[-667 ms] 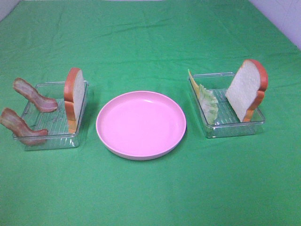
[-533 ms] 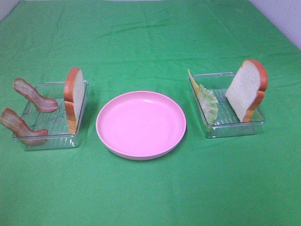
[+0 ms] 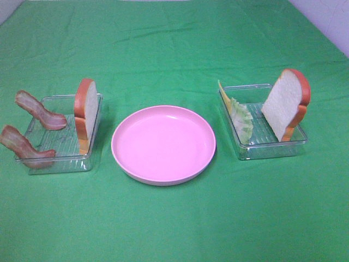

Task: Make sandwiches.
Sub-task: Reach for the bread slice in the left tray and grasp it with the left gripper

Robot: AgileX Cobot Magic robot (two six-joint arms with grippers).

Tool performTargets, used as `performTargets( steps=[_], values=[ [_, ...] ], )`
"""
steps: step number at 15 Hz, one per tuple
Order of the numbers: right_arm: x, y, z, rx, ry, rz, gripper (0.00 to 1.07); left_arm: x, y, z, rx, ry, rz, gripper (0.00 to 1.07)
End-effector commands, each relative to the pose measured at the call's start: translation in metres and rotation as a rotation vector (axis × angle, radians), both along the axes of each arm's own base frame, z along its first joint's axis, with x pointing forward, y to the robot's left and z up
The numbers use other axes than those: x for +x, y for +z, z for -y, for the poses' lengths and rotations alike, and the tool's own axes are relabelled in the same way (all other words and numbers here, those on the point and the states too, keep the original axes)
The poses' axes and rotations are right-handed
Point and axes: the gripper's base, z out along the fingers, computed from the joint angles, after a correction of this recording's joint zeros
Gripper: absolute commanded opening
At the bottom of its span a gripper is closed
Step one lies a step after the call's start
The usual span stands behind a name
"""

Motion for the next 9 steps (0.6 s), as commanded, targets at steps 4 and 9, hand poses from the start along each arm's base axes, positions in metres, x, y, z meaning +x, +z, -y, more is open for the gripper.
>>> performTargets(
  steps=[4, 9],
  values=[
    [-0.0016, -0.0007, 0.0002, -0.009, -0.006, 0.016, 0.76, -0.0021, -0.0015, 0.0009, -0.005, -0.001, 0.021, 0.69],
    [-0.0016, -0.0007, 0.0002, -0.009, -0.006, 0.016, 0.76, -0.0021, -0.0015, 0.0009, -0.005, -0.001, 0.021, 0.69]
  ],
)
